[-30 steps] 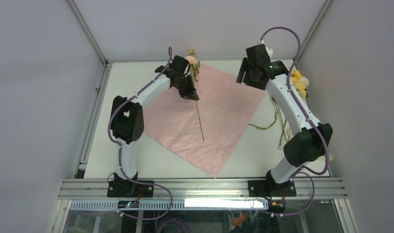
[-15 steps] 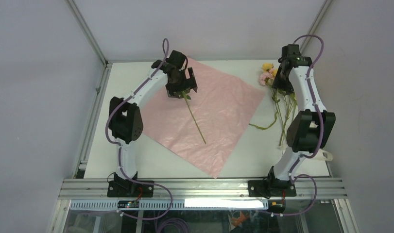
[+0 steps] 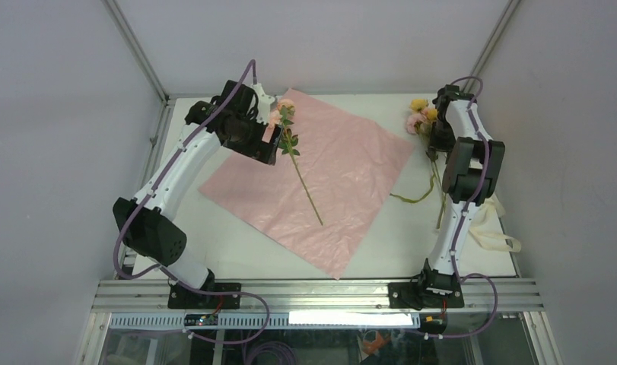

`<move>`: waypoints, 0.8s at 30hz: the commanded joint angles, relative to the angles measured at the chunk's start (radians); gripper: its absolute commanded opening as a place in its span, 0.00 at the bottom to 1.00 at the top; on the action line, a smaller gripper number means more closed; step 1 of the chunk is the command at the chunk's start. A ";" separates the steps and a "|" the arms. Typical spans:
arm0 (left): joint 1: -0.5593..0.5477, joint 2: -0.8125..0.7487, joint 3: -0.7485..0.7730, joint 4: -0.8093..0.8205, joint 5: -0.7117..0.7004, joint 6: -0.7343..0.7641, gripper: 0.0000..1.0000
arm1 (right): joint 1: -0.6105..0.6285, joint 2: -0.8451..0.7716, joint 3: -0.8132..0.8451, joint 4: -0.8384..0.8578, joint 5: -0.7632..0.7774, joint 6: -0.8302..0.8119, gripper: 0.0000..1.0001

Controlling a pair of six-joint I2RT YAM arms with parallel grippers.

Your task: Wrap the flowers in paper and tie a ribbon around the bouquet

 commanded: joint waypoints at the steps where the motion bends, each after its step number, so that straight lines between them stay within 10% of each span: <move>1: 0.080 0.005 -0.057 -0.056 0.005 0.084 0.99 | -0.023 0.013 0.075 0.022 -0.024 -0.054 0.41; 24: 0.134 0.053 -0.042 -0.065 0.047 0.020 0.99 | 0.105 -0.055 -0.005 0.113 0.122 -0.090 0.35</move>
